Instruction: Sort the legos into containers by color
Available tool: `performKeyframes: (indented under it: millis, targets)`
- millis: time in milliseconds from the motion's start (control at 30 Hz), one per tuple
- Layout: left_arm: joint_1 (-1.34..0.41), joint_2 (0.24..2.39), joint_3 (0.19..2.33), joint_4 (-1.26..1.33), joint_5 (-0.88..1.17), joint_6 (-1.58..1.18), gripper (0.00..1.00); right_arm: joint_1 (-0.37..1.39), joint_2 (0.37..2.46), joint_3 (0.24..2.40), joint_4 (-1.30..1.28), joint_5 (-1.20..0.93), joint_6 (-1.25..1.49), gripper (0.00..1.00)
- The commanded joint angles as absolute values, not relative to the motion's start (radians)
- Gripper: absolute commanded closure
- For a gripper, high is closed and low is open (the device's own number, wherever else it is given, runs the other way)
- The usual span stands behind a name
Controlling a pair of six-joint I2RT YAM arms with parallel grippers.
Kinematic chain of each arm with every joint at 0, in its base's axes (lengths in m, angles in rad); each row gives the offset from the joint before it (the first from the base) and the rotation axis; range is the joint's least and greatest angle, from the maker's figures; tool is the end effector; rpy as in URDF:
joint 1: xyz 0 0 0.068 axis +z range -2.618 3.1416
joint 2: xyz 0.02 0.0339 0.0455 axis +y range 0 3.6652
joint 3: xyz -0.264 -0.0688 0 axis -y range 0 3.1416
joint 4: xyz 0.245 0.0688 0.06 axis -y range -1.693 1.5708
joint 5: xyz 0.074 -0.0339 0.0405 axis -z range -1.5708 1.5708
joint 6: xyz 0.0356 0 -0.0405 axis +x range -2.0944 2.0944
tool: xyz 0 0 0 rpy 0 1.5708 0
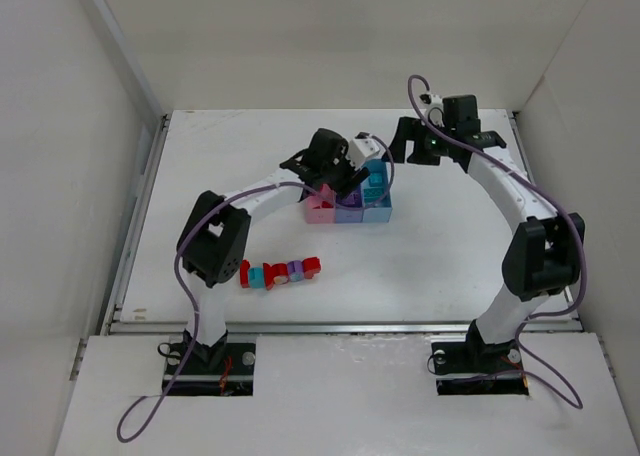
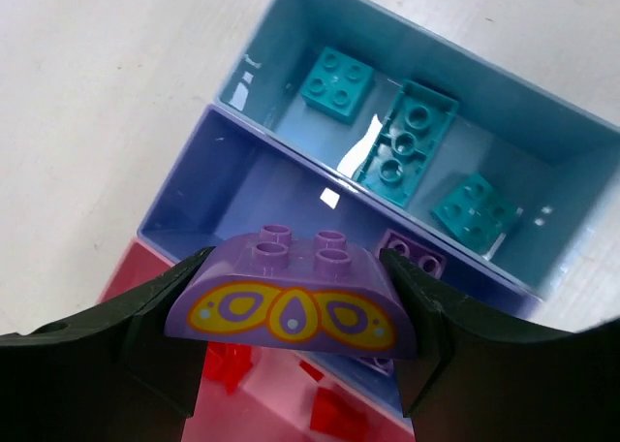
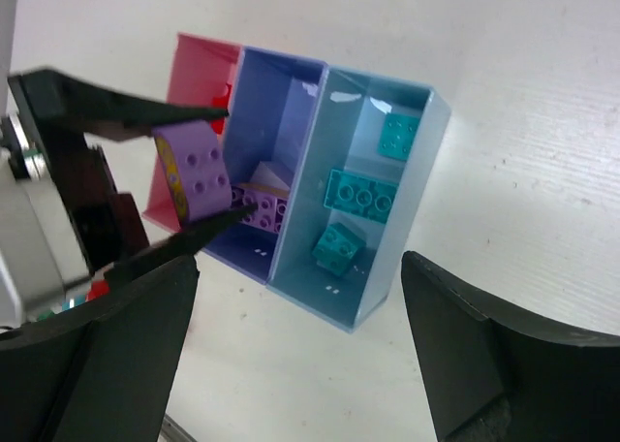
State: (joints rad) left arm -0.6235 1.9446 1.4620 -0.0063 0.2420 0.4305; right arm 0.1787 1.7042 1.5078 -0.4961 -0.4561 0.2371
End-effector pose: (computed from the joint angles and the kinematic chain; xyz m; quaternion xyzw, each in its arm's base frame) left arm 0.3661 -0.2738 0.2477 0.4817 0.7042 -0.1522 0.4988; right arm 0.3797 0.0845 0.3185 -0.0703 0.8841 0.2857 0.3630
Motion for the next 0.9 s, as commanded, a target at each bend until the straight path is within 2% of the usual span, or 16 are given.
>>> performKeyframes:
  millis: [0,100,133,200,267,300,333,633,733,867]
  targets:
    - [-0.607,1.95,1.555,0.046,0.204,0.38,0.99,0.152,1.694,1.496,-0.471,-0.48,0.216,0.09]
    - [-0.598,1.96,1.555,0.009,0.228,0.422,0.83,0.143,1.694,1.517,-0.494,-0.48,0.196,0.09]
    - [-0.598,1.96,1.555,0.0,0.242,0.432,0.67,0.143,1.694,1.517,-0.494,-0.489,0.196,0.09]
    - [-0.588,1.96,1.555,-0.02,0.287,0.443,0.4,0.143,1.694,1.542,-0.505,-0.489,0.187,0.09]
    - [-0.588,1.948,1.545,-0.031,0.287,0.454,0.22,0.143,1.694,1.552,-0.514,-0.489,0.187,0.09]
    - [-0.588,1.936,1.545,-0.031,0.287,0.454,0.09,0.143,1.694,1.552,-0.514,-0.489,0.187,0.09]
    - [-0.588,1.919,1.534,-0.031,0.287,0.463,0.02,0.143,1.694,1.552,-0.514,-0.489,0.187,0.09]
    - [-0.588,1.783,1.513,-0.073,0.337,0.501,0.0,0.143,1.611,1.562,-0.558,-0.457,0.178,0.09]
    - [-0.578,1.698,1.513,-0.21,0.386,0.609,0.0,0.143,1.569,1.542,-0.58,-0.425,0.166,0.09]
    - [-0.534,1.583,1.491,-0.57,0.56,0.888,0.0,0.143,1.522,1.513,-0.598,-0.425,0.166,0.09]
